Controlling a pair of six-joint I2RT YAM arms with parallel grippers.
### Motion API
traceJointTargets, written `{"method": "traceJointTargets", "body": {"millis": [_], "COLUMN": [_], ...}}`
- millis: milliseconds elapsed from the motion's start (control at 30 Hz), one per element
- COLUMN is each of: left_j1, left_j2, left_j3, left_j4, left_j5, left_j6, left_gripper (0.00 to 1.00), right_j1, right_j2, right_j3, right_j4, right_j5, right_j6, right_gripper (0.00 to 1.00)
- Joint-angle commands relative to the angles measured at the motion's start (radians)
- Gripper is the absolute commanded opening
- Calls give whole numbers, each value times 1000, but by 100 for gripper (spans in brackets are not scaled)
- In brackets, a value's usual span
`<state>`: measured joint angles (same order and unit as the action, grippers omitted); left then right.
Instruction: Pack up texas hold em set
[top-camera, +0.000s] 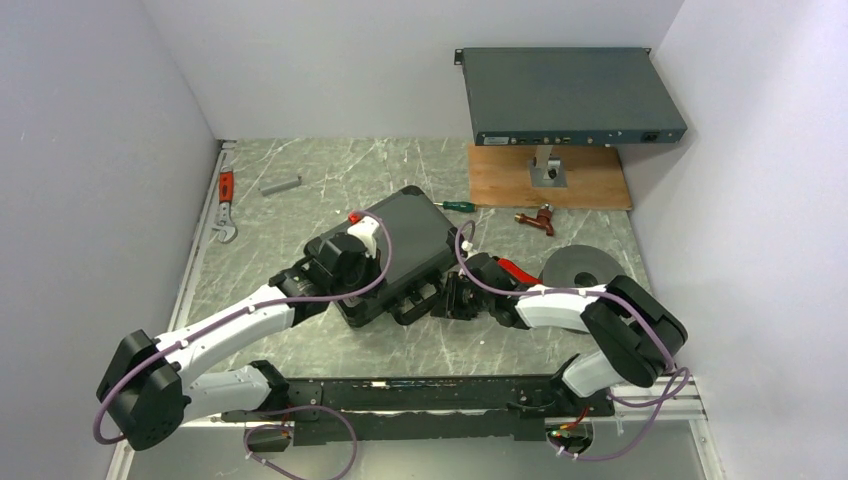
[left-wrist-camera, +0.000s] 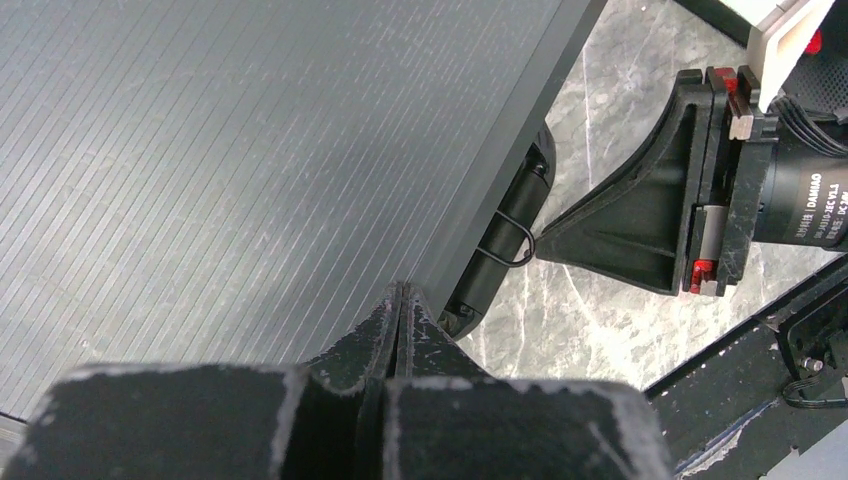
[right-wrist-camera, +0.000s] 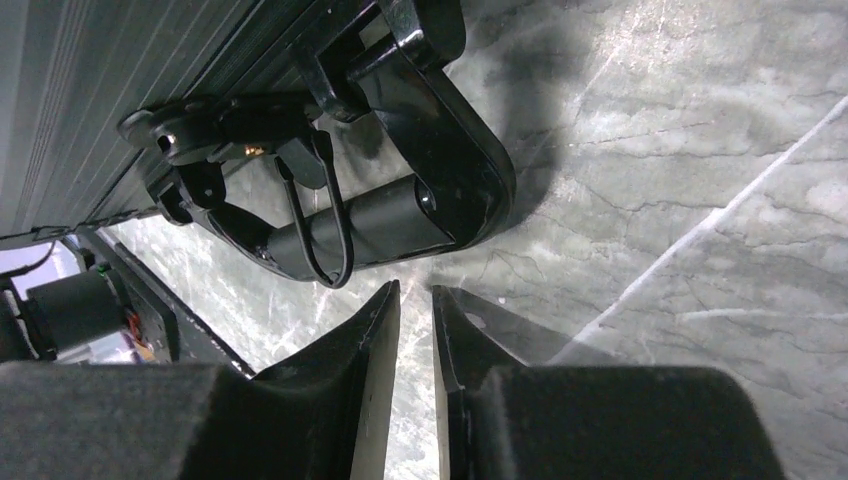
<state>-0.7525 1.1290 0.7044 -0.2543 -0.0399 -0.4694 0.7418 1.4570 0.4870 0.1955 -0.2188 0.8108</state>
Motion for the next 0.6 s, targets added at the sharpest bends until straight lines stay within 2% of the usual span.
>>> {"method": "traceJointTargets", "body": {"millis": [0,233,400,567], "left_j1": [-20,-19,-20,-21], "left_j2": [14,14,18,20], "left_j3": [-61,-59,-56,-59], "left_j4": [-218,-225,-226,-223], "left_j5": [43,42,43,43], "left_j6": [-15,-9,-5,-5], "left_gripper": [0,0,0,0], "right_j1": [1,1,1,1], "right_j2": [35,54,69,67], "right_j3": [22,44,56,62], "right_j4": [38,35,42,52], "right_j5": [-3,-6,-24,-41], "right_j6": [50,60,65,74], "right_gripper": [21,17,7,6]}}
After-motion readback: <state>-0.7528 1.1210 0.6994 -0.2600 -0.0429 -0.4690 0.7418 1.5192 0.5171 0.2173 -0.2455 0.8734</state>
